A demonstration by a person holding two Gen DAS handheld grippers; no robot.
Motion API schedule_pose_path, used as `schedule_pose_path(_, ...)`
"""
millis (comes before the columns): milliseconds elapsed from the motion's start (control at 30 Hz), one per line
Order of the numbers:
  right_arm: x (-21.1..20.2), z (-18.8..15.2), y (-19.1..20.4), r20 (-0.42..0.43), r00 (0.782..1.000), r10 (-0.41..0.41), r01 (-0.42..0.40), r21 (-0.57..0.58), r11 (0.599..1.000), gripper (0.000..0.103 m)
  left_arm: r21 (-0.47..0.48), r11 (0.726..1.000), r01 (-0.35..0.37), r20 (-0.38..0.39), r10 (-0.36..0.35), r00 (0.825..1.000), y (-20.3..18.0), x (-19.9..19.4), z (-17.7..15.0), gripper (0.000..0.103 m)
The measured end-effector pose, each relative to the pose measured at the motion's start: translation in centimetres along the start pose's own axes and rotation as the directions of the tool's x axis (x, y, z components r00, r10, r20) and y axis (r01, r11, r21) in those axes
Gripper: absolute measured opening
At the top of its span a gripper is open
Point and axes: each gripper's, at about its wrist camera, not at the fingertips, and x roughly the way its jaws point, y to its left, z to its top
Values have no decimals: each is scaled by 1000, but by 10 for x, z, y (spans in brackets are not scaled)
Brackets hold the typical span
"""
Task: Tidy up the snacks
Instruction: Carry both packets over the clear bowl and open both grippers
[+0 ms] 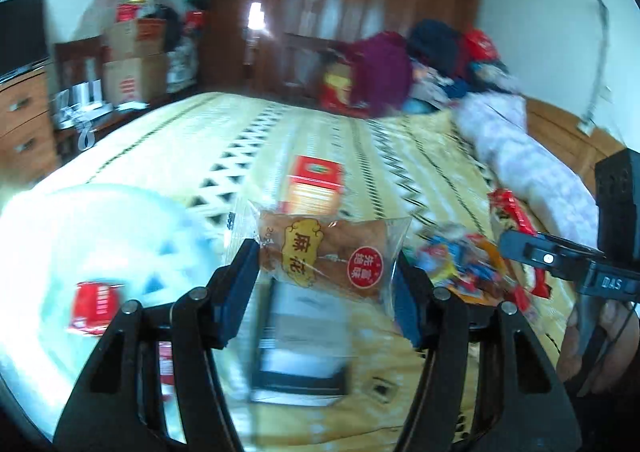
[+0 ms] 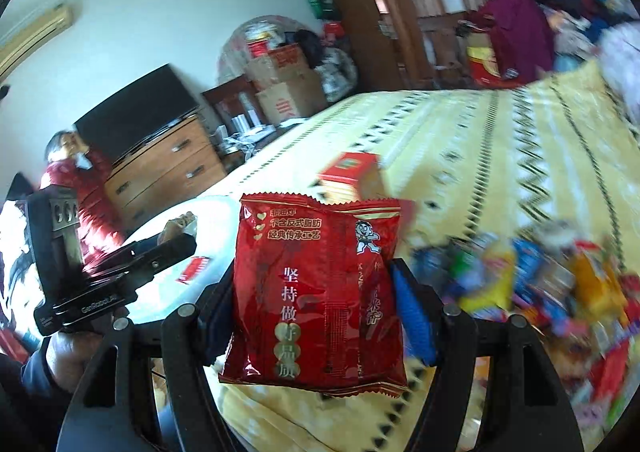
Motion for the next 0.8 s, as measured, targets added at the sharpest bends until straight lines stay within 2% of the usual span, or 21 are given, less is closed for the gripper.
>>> schedule_pose_path(100, 39, 17, 52, -32, 996, 81, -83, -65, 994, 74, -76, 993, -86, -1, 86, 996, 47, -9, 4, 63)
schedule_pose_path(200, 81, 25, 98, -84, 986, 146, -155, -111, 982, 74, -156, 976, -153, -34, 150, 988, 96, -12, 0, 63)
schedule_pose_path(333, 135, 19, 150, -179, 964, 199, -225, -141, 964, 74, -224, 956, -189, -88, 173, 981, 132, -4, -9, 63)
schedule_pose_path(433, 162, 9, 175, -231, 950, 211, -249, -150, 957, 74, -251, 949, -191, -117, 166, 979, 145, -4, -19, 63)
schedule_pose_path(600, 194, -10, 193, -291, 933, 212, -260, -138, 956, 74, -257, 951, -171, -132, 141, 981, 147, -6, -22, 64)
schedule_pose_path(800, 207, -16, 189, -317, 927, 201, -248, -115, 962, 74, -257, 954, -157, -131, 126, 983, 153, -15, -26, 67)
